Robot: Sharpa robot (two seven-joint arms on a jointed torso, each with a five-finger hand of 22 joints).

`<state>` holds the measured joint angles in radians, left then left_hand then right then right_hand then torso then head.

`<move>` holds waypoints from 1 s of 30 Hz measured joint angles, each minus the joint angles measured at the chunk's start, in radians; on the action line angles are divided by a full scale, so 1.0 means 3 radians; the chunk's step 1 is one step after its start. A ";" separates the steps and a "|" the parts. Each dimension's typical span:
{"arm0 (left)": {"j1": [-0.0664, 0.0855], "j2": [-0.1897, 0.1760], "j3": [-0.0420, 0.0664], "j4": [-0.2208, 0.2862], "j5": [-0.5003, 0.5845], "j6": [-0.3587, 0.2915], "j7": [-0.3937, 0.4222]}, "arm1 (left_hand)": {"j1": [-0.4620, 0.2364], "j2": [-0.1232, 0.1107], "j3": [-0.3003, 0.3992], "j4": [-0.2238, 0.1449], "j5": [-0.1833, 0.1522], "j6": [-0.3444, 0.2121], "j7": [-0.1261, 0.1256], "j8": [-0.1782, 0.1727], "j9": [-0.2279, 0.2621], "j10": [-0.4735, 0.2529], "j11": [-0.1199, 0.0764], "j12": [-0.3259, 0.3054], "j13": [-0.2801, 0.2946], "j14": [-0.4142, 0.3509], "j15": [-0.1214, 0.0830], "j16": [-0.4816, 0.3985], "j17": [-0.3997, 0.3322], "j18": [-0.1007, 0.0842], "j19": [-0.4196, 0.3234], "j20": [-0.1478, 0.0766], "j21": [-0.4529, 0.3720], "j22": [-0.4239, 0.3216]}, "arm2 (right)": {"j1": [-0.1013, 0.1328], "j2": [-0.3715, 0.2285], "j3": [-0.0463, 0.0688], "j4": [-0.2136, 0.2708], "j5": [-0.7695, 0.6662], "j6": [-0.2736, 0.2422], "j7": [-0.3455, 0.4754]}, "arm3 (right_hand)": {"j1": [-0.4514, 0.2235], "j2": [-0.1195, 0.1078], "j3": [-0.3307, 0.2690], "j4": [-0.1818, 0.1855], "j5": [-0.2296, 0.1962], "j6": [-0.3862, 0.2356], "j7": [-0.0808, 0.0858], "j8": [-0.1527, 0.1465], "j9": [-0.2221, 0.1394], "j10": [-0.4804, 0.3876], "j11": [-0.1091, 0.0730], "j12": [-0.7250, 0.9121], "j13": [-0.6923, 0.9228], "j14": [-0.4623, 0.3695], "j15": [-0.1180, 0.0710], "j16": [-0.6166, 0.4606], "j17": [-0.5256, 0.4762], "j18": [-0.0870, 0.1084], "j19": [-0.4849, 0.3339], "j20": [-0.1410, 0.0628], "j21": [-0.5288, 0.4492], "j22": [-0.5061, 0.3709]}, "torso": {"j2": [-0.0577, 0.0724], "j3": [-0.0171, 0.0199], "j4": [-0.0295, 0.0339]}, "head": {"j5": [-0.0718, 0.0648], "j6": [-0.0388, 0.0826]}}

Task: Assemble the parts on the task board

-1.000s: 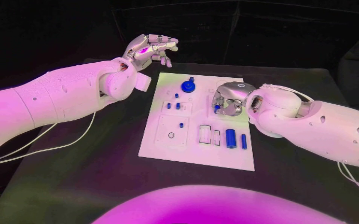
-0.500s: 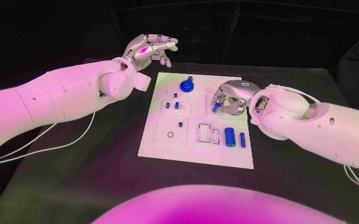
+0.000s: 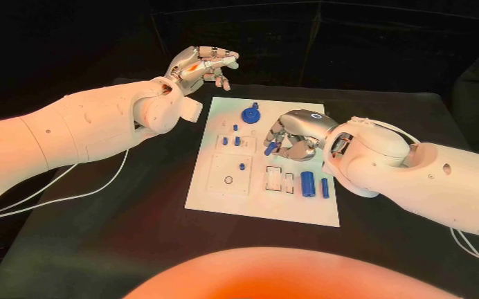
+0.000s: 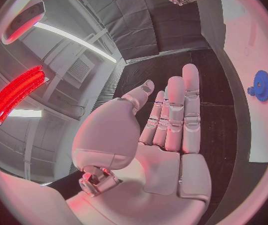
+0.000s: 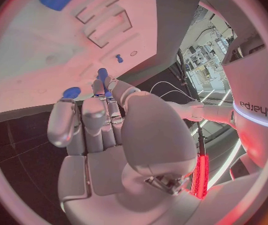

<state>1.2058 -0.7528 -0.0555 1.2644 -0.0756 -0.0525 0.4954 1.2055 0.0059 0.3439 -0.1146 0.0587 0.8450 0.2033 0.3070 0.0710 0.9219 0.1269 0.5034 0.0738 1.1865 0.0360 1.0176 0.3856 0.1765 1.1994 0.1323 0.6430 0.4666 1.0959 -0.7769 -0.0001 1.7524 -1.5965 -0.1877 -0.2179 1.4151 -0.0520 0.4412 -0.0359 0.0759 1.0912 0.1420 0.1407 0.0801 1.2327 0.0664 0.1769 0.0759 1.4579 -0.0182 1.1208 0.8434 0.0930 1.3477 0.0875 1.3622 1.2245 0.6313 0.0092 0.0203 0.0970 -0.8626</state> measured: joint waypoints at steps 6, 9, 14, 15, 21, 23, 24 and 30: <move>0.0000 0.0014 0.0000 -0.0002 0.0000 0.0001 -0.0002 | 0.0016 0.0016 0.0000 0.0000 0.0000 0.0000 0.0000 0.0000 0.0000 0.0000 0.0000 0.0000 -0.0001 0.0000 0.0000 0.0000 -0.0002 0.0000 0.0000 0.0000 0.0000 -0.0001 | -0.0003 0.0306 -0.0003 -0.0068 -0.0009 -0.0011 0.0073 | -0.0008 0.0008 0.0000 0.0000 0.0000 -0.0002 0.0000 -0.0010 0.0000 -0.0003 0.0003 0.0000 -0.0004 0.0000 0.0000 0.0000 0.0000 0.0000 0.0000 0.0000 0.0000 0.0000 | 0.0003 -0.0004 0.0004 | 0.0010 -0.0009; 0.0000 0.0024 0.0000 -0.0002 0.0000 0.0002 -0.0002 | 0.0016 0.0016 0.0000 0.0000 0.0000 0.0000 0.0000 0.0000 0.0000 0.0000 0.0000 0.0000 -0.0003 0.0000 0.0000 0.0000 -0.0003 0.0000 0.0000 0.0000 0.0000 -0.0003 | -0.0028 0.0417 -0.0005 -0.0114 -0.0031 -0.0011 0.0113 | -0.0016 0.0016 0.0000 0.0000 0.0012 -0.0007 0.0003 -0.0018 0.0000 -0.0012 0.0012 -0.0013 -0.0006 0.0000 0.0000 0.0000 0.0000 0.0000 0.0000 0.0000 0.0000 0.0000 | 0.0004 -0.0004 0.0010 | 0.0019 -0.0013; 0.0000 0.0035 0.0000 -0.0005 0.0000 0.0004 -0.0003 | 0.0016 0.0016 0.0000 0.0000 0.0000 0.0000 0.0000 0.0000 0.0000 0.0000 0.0000 0.0000 -0.0003 0.0000 0.0000 0.0000 -0.0003 0.0000 0.0000 0.0000 0.0000 -0.0003 | -0.0086 0.0608 -0.0025 -0.0236 -0.0067 0.0016 0.0169 | -0.0016 0.0016 0.0009 0.0009 0.0012 -0.0012 0.0000 -0.0028 0.0000 -0.0012 0.0012 -0.0013 -0.0009 0.0000 0.0000 0.0000 0.0000 0.0000 0.0000 0.0000 0.0000 -0.0005 | 0.0004 -0.0002 0.0010 | 0.0045 -0.0016; 0.0000 0.0036 0.0000 -0.0005 0.0000 0.0005 -0.0003 | 0.0016 0.0016 0.0000 0.0000 0.0000 0.0000 0.0000 0.0000 0.0000 0.0000 0.0000 0.0000 -0.0003 0.0000 0.0000 0.0000 -0.0003 0.0000 0.0000 0.0000 0.0000 -0.0003 | -0.0093 0.0629 -0.0037 -0.0254 -0.0070 0.0025 0.0179 | -0.0016 0.0016 0.0009 0.0009 0.0012 -0.0012 0.0000 -0.0029 -0.0001 -0.0012 0.0012 -0.0014 -0.0009 0.0000 0.0000 0.0000 0.0000 0.0000 0.0000 0.0000 0.0000 -0.0006 | 0.0004 -0.0002 0.0010 | 0.0051 -0.0016; 0.0000 0.0048 0.0000 -0.0009 0.0000 0.0008 -0.0003 | 0.0016 0.0016 0.0000 0.0000 0.0000 0.0000 0.0000 0.0000 0.0000 0.0000 0.0000 0.0000 -0.0002 0.0000 0.0000 0.0000 -0.0003 0.0000 0.0000 0.0000 0.0000 -0.0003 | -0.0129 0.0721 -0.0097 -0.0377 -0.0063 0.0085 0.0219 | -0.0016 0.0016 0.0019 -0.0001 0.0030 -0.0026 0.0009 -0.0032 -0.0002 -0.0012 0.0012 -0.0029 -0.0012 0.0000 0.0000 0.0000 0.0000 0.0000 0.0000 0.0000 0.0000 -0.0012 | 0.0004 0.0002 0.0006 | 0.0079 -0.0030; 0.0000 0.0050 0.0000 -0.0010 0.0000 0.0009 -0.0003 | 0.0016 0.0016 0.0000 0.0000 0.0000 0.0000 0.0000 0.0000 0.0000 0.0000 0.0000 0.0000 -0.0002 0.0000 0.0000 0.0000 -0.0003 0.0000 0.0000 0.0000 0.0000 -0.0003 | -0.0137 0.0754 -0.0104 -0.0409 -0.0060 0.0105 0.0231 | -0.0016 0.0016 0.0019 -0.0001 0.0030 -0.0029 0.0006 -0.0036 -0.0002 -0.0012 0.0012 -0.0029 -0.0012 0.0000 0.0000 0.0000 0.0001 0.0000 0.0000 0.0000 0.0000 -0.0014 | 0.0004 0.0002 0.0004 | 0.0086 -0.0032; 0.0000 0.0050 0.0000 -0.0011 0.0000 0.0010 -0.0003 | 0.0016 0.0016 0.0000 0.0000 0.0000 0.0000 0.0000 0.0000 0.0000 0.0000 0.0000 0.0000 -0.0002 0.0000 0.0000 0.0000 -0.0003 0.0000 0.0000 0.0000 0.0000 -0.0003 | -0.0139 0.0765 -0.0106 -0.0420 -0.0059 0.0113 0.0237 | -0.0016 0.0016 0.0019 -0.0001 0.0030 -0.0030 0.0006 -0.0037 -0.0003 -0.0012 0.0012 -0.0029 -0.0012 0.0000 0.0000 0.0000 0.0001 0.0000 0.0000 0.0000 0.0000 -0.0016 | 0.0004 0.0002 0.0004 | 0.0088 -0.0033; 0.0000 0.0057 0.0000 -0.0017 0.0000 0.0013 -0.0003 | 0.0016 0.0016 0.0000 0.0000 0.0000 0.0000 0.0000 0.0000 0.0000 0.0000 0.0000 0.0000 -0.0002 0.0000 0.0000 0.0000 -0.0003 0.0000 0.0000 0.0000 0.0000 -0.0002 | -0.0158 0.0822 -0.0119 -0.0483 -0.0080 0.0156 0.0263 | -0.0016 0.0016 0.0019 -0.0001 0.0030 -0.0031 0.0006 -0.0045 -0.0003 -0.0012 0.0012 -0.0029 -0.0012 0.0000 0.0000 0.0000 0.0001 0.0000 0.0000 0.0000 0.0000 -0.0016 | 0.0004 0.0004 0.0000 | 0.0103 -0.0034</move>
<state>1.2058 -0.7356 -0.0555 1.2593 -0.0756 -0.0487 0.4943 1.2102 0.0106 0.3439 -0.1146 0.0587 0.8450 0.2033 0.3070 0.0710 0.9219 0.1268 0.5034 0.0732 1.1865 0.0360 1.0176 0.3848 0.1765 1.1994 0.1324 0.6430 0.4660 1.0485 -0.5302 -0.0359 1.6076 -1.6205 -0.1408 -0.1391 1.4104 -0.0472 0.4469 -0.0363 0.0849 1.0819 0.1437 0.1273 0.0791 1.2291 0.0699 0.1681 0.0723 1.4579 -0.0181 1.1208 0.8436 0.0930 1.3476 0.0875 1.3622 1.2196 0.6324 0.0103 0.0203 0.1279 -0.8728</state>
